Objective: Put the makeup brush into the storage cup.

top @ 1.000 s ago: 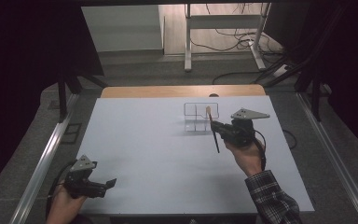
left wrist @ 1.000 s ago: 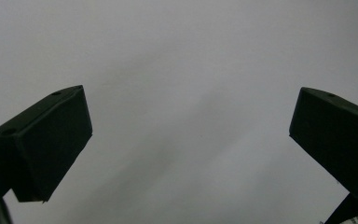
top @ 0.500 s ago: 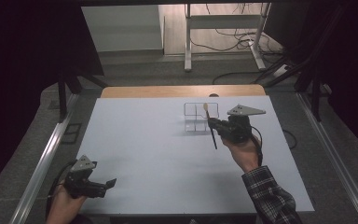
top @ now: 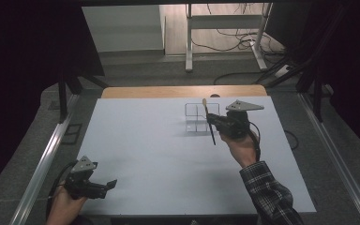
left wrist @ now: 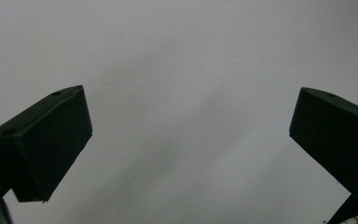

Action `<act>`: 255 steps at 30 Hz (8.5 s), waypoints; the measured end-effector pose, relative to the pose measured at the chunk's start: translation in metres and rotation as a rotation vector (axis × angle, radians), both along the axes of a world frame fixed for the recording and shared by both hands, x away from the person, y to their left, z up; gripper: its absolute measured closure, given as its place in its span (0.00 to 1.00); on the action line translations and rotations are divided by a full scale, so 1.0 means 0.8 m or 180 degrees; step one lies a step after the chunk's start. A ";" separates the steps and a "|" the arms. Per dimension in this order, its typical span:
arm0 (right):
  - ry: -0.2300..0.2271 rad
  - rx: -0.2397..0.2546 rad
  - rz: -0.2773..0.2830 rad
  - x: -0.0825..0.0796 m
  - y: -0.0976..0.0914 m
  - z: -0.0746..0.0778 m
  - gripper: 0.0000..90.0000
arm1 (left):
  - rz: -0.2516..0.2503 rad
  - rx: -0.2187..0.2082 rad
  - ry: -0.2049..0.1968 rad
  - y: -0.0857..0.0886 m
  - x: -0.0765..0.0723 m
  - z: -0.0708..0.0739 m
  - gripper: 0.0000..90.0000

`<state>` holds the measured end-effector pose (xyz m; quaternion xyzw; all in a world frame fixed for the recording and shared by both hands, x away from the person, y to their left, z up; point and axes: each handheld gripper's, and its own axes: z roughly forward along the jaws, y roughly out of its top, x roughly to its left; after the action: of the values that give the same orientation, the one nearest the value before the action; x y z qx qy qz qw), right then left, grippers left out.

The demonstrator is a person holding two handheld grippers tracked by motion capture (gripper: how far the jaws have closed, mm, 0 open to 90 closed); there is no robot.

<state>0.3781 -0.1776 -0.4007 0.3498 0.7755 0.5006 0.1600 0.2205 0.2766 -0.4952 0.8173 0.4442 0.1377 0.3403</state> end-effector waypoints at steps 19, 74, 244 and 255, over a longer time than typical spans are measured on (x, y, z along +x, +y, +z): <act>-0.0029 0.0044 -0.0023 0.018 0.011 0.003 0.93 | -0.0008 0.0006 0.0007 0.000 0.000 0.000 0.00; -0.0090 0.0076 -0.0041 0.075 0.039 0.012 0.93 | -0.0021 0.0011 0.0010 -0.001 0.000 0.000 0.00; 0.0238 -0.0480 -0.0070 0.135 0.094 -0.051 0.00 | -0.0045 0.0047 0.0023 -0.003 0.000 -0.001 0.00; 0.0266 -0.0534 -0.0014 0.128 0.095 -0.048 0.00 | -0.0043 0.0050 0.0022 -0.003 0.000 -0.001 0.00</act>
<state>0.4806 -0.1015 -0.4388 0.3574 0.8199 0.4186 0.1574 0.2207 0.2741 -0.4957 0.8233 0.4387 0.1361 0.3333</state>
